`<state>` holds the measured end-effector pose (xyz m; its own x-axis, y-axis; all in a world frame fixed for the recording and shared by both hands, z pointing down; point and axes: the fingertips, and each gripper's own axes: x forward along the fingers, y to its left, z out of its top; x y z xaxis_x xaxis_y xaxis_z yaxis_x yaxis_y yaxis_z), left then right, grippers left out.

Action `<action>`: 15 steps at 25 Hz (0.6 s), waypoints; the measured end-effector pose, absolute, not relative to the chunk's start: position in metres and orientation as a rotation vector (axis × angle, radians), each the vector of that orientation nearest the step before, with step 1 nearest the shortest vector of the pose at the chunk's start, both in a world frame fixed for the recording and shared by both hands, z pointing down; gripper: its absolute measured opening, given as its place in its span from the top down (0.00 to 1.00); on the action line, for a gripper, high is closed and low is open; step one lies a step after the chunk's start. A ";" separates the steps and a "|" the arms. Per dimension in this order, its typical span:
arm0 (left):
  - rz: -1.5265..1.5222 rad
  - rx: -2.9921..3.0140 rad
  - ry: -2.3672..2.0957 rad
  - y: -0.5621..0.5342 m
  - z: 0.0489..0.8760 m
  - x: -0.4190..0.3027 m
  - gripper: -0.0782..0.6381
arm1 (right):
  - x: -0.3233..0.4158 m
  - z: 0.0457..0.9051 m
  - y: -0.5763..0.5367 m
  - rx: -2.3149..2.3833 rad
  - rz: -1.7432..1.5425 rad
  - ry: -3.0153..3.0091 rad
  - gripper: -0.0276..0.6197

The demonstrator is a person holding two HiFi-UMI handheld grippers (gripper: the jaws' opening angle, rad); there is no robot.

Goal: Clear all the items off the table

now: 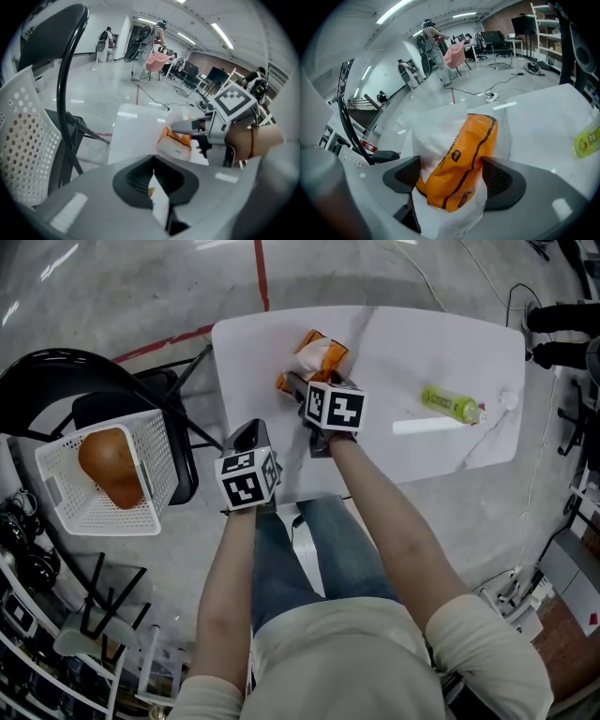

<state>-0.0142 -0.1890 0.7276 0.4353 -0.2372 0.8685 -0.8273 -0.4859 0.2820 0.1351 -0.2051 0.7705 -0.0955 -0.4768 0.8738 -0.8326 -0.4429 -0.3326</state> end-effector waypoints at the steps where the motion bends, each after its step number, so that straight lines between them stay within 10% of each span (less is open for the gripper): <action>1: 1.026 1.958 -0.896 -0.190 0.729 -0.013 0.88 | 0.136 0.773 -0.206 1.860 1.550 -1.420 0.32; 15: 1.017 1.941 -0.894 -0.187 0.733 -0.015 0.88 | 0.139 0.784 -0.204 1.854 1.575 -1.375 0.39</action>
